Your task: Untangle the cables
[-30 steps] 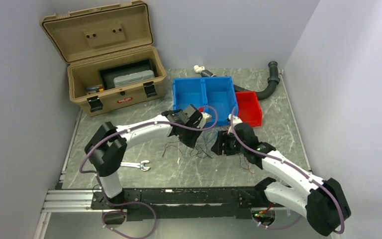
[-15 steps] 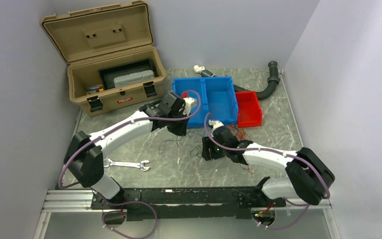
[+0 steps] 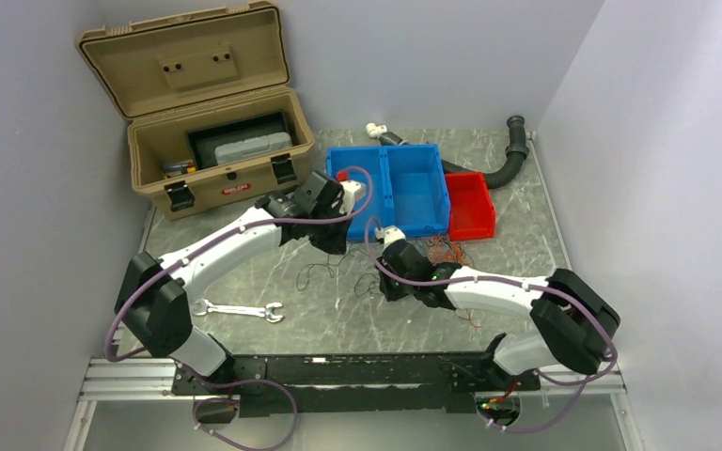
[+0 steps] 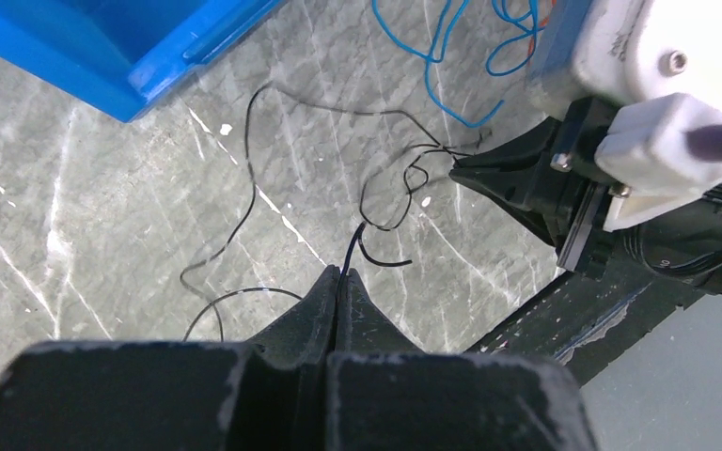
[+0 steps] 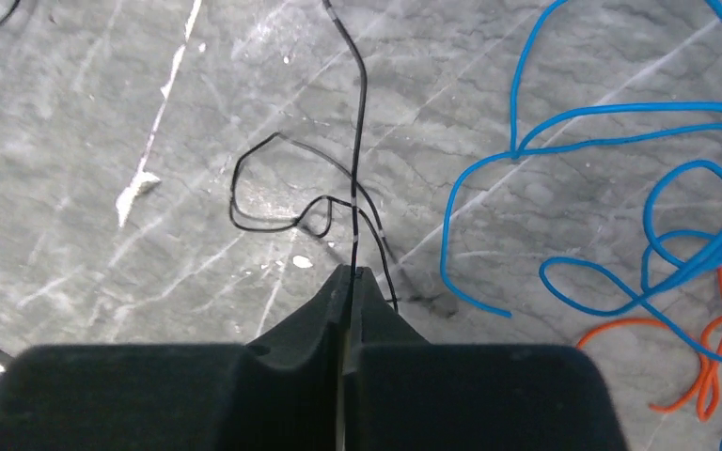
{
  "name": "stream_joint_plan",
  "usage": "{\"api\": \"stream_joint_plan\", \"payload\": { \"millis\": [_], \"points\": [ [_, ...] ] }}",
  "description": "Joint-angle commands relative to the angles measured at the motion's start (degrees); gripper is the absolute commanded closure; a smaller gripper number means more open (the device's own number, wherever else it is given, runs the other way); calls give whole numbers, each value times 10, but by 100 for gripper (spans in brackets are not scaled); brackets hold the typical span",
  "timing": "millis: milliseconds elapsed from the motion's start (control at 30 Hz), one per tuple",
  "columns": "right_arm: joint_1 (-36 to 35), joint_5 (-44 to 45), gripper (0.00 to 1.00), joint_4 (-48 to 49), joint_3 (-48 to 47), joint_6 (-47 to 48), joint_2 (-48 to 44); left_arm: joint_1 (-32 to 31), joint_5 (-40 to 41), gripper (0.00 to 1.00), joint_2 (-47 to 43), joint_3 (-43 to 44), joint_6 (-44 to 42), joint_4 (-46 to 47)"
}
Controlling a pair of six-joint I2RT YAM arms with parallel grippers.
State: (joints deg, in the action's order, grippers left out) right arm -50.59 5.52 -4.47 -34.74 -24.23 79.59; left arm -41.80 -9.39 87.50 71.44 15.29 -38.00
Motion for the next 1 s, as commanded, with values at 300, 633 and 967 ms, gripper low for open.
{"api": "stream_joint_plan", "payload": {
  "millis": [300,633,967],
  "points": [
    [8,9,100,-54,-81,3,-113,8,-18,100,-11,145,-18,-36],
    [73,30,100,-80,-176,22,-154,31,-84,100,89,376,-8,-31],
    [166,12,100,-25,-237,30,-73,96,-163,100,218,423,81,178]
  ]
}}
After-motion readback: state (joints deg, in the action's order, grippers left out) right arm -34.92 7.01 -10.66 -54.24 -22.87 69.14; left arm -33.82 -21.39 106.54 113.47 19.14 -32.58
